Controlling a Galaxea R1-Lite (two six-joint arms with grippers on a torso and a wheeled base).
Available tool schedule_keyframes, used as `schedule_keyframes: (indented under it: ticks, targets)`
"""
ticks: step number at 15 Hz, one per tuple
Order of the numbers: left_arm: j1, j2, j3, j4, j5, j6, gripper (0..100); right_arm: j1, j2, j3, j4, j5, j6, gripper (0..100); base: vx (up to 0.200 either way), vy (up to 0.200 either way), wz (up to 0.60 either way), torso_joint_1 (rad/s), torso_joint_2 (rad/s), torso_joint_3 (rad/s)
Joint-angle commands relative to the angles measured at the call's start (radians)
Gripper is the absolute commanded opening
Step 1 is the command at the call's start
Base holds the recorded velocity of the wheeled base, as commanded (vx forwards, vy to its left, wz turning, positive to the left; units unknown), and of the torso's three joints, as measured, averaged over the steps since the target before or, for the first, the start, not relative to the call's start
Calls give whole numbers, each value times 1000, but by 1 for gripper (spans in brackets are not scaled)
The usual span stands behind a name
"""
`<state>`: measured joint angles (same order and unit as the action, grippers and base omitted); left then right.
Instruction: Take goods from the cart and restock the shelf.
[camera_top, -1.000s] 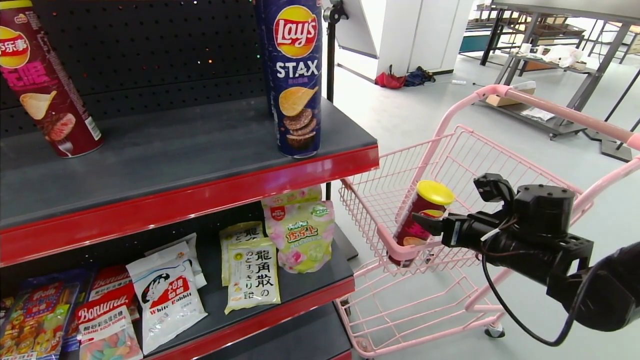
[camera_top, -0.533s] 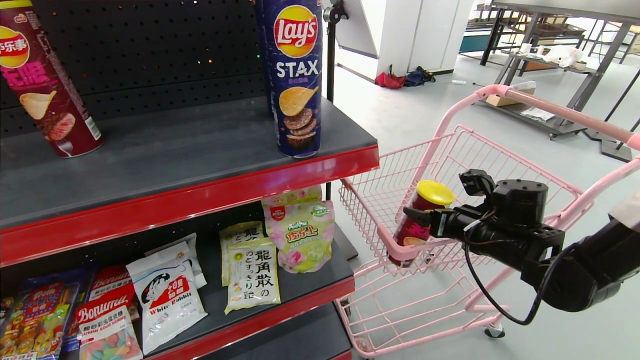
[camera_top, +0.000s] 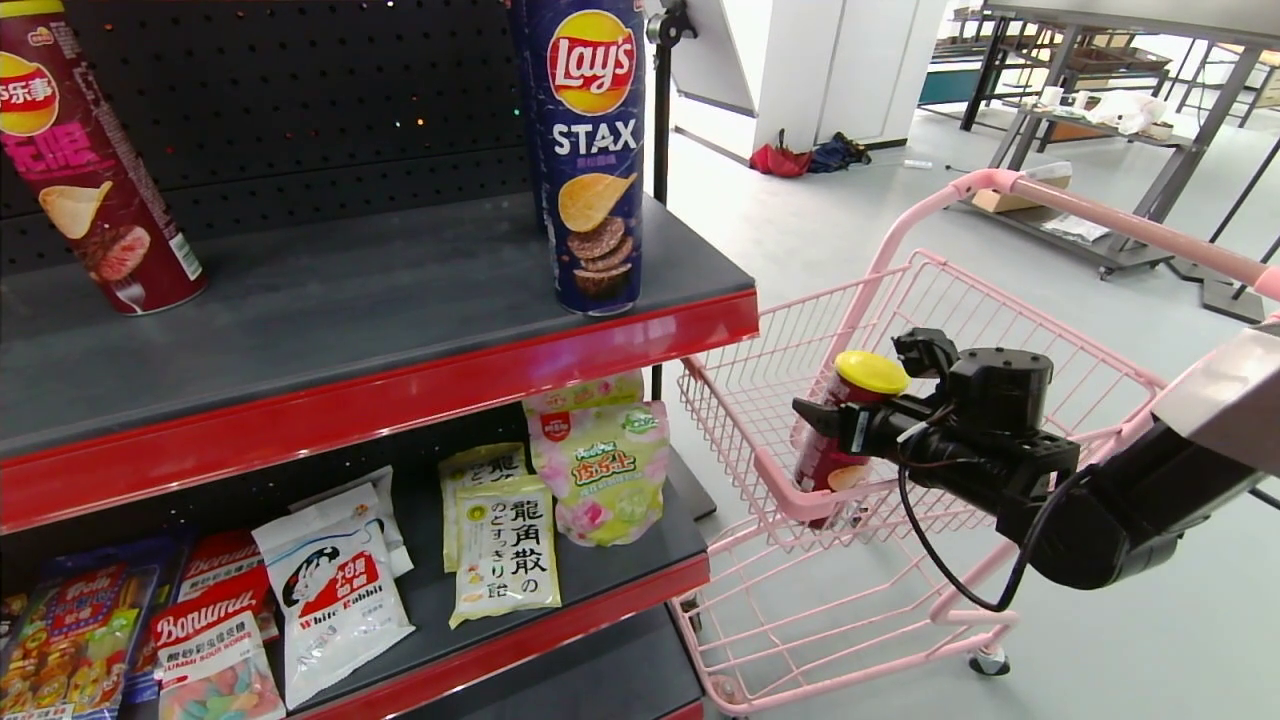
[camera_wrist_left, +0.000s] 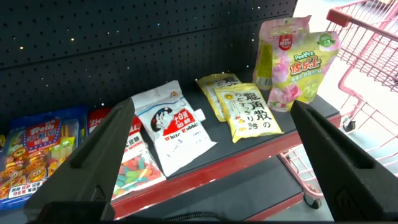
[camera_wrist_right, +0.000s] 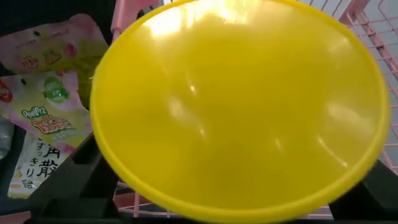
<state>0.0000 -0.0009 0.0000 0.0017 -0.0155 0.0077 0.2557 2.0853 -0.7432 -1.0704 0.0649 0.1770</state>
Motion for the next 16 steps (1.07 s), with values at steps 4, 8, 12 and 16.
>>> schedule_keyframes:
  ticks: [4, 8, 12, 16]
  targets:
    - [0, 1, 0, 0, 0, 0, 100, 3, 33, -35, -2, -33, 2, 0, 0, 0, 0, 0, 0, 0]
    - [0, 1, 0, 0, 0, 0, 100, 2, 15, -36, 0, -40, -2, 0, 0, 0, 0, 0, 0, 0]
    - [0, 1, 0, 1, 0, -3, 100, -13, -194, -177, 149, -36, -113, 0, 0, 0, 0, 0, 0, 0]
    - [0, 1, 0, 1, 0, -5, 100, -12, -424, -389, 420, -45, -140, 0, 0, 0, 0, 0, 0, 0]
